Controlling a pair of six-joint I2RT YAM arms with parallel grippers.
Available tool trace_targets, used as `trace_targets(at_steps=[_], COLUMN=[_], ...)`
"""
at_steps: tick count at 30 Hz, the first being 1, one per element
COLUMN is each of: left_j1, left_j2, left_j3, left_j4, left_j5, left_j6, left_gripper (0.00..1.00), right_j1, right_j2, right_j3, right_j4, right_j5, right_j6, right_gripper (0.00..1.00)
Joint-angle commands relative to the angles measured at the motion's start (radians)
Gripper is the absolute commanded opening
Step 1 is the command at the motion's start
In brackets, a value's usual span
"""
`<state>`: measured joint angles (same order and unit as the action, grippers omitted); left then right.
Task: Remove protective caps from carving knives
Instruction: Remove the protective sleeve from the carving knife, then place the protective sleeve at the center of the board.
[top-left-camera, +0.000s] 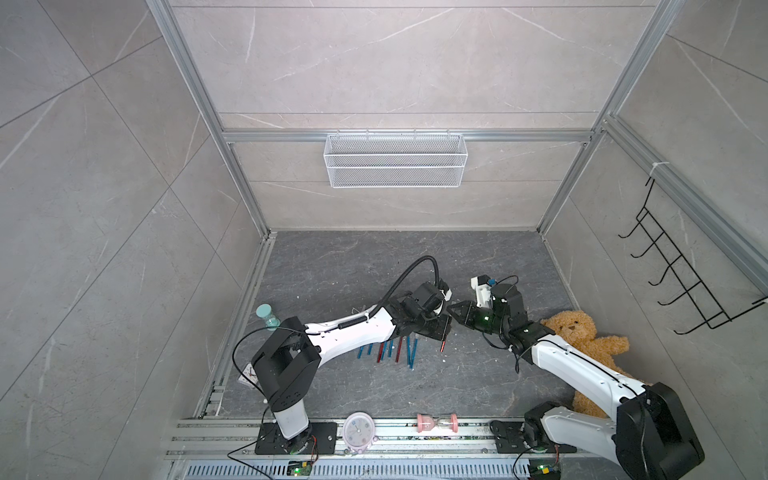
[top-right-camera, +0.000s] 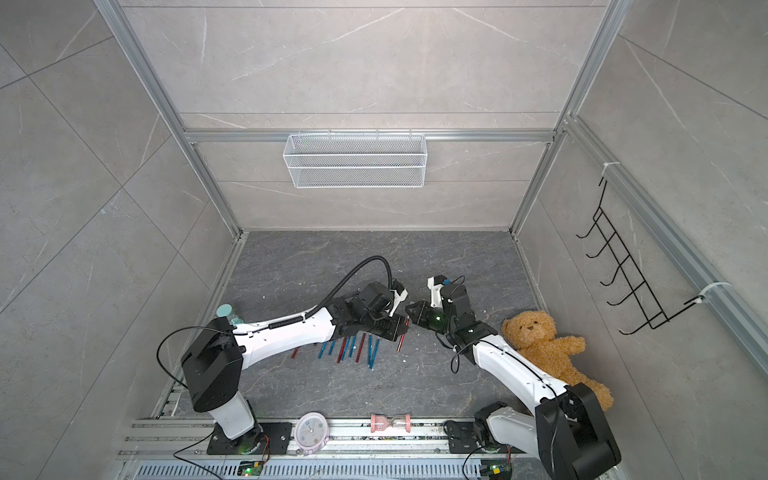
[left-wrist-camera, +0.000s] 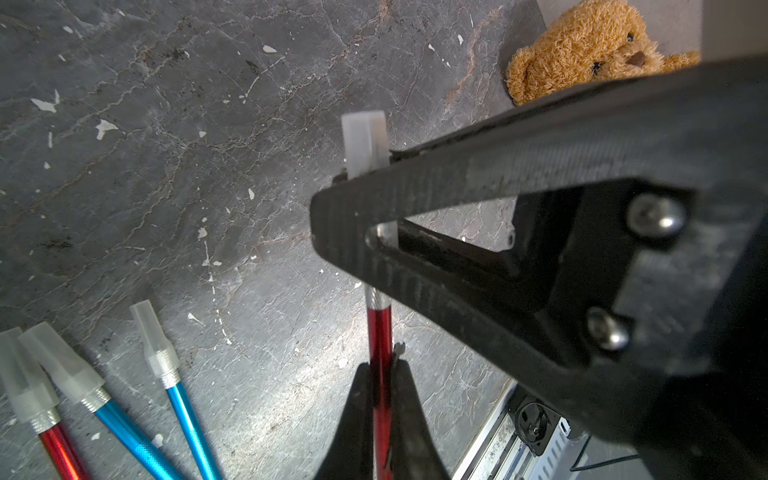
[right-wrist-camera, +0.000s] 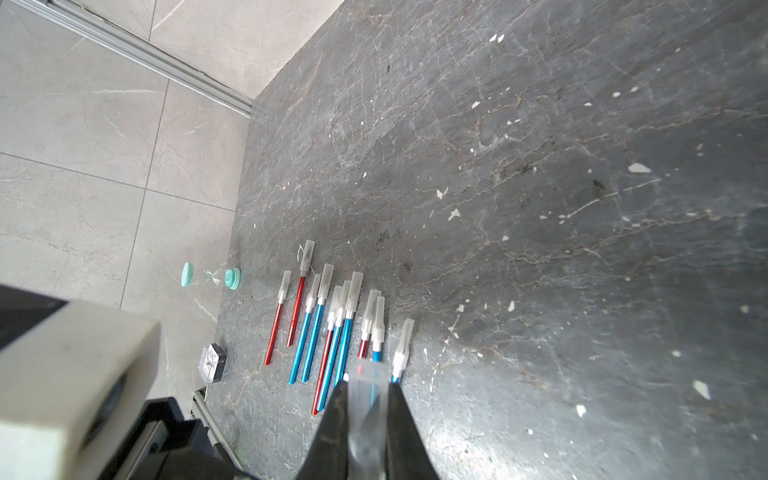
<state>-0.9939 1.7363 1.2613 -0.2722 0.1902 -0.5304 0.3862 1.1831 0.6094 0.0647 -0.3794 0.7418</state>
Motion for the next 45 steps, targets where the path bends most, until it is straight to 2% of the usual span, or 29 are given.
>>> trace_targets(at_steps=[1, 33, 45], left_j1=[0.0, -0.02, -0.022], left_j2=[0.006, 0.035, 0.028], left_j3=[0.033, 0.052, 0.05], left_j4=[-0.028, -0.087, -0.091], left_j5=[0.011, 0.02, 0.016], left_j6=[0.024, 0.069, 0.069], left_gripper=[0.0, 0.0, 0.0], right_j1=[0.002, 0.0, -0.022], right_j2=[-0.002, -0.001, -0.017], right_j3=[0.013, 0.063, 0.093], right_j4=[0.032, 0.045, -0.013], right_j5=[0.046, 0.109, 0.132], right_j6=[0.028, 0.05, 0.026], right_gripper=[0.02, 0.01, 0.01])
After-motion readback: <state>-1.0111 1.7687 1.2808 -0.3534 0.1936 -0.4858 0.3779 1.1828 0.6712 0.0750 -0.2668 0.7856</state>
